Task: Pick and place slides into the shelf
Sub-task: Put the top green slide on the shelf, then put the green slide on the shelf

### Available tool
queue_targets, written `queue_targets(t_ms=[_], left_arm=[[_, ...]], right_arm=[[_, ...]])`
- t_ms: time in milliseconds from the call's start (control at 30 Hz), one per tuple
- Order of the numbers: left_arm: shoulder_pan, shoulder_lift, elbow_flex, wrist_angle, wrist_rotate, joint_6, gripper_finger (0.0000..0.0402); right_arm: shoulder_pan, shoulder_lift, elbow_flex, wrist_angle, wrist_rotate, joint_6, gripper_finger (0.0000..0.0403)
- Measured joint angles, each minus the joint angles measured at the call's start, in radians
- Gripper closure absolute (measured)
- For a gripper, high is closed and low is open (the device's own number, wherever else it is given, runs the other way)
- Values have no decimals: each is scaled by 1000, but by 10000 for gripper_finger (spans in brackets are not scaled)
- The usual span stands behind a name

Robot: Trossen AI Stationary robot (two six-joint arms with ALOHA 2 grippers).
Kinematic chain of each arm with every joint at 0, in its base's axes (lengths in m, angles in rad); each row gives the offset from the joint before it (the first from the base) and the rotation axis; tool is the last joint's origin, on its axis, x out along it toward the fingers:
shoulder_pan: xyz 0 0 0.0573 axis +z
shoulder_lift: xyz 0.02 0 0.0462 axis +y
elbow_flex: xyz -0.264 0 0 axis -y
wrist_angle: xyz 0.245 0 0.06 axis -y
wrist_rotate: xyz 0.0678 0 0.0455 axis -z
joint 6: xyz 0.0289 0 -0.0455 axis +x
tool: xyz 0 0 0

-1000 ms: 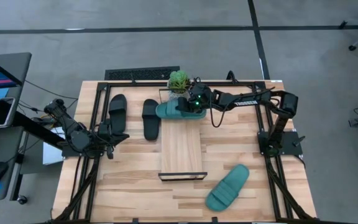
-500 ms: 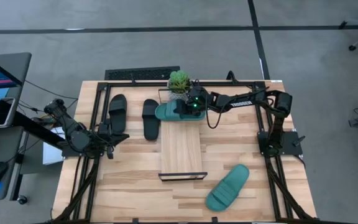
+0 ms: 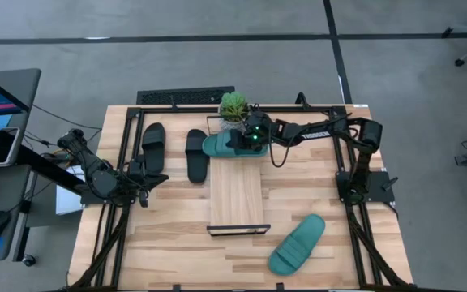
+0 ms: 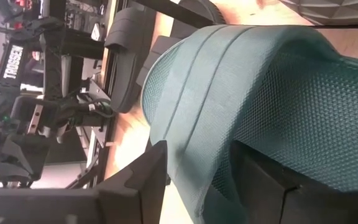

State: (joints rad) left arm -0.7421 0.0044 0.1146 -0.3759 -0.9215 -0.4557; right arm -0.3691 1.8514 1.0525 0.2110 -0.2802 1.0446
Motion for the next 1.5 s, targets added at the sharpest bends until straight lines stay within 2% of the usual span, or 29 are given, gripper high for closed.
queue_targets(t_ms=[633,867,1233,1333,1500], left_arm=[[0,0,0,0,0,0,401],[0,0,0,0,0,0,401],[0,0,0,0,0,0,401],[0,0,0,0,0,0,401],[0,0,0,0,0,0,401]], right_arm=[[-11,-8,124,-286,-5,-164,250],[-20,-88,125,-376,40,-219,254],[-23,-285,124,-527,84,-309,250],[-7,-354,124,-553,138,-362,252],[28,-478,124,-555,331,-497,264]])
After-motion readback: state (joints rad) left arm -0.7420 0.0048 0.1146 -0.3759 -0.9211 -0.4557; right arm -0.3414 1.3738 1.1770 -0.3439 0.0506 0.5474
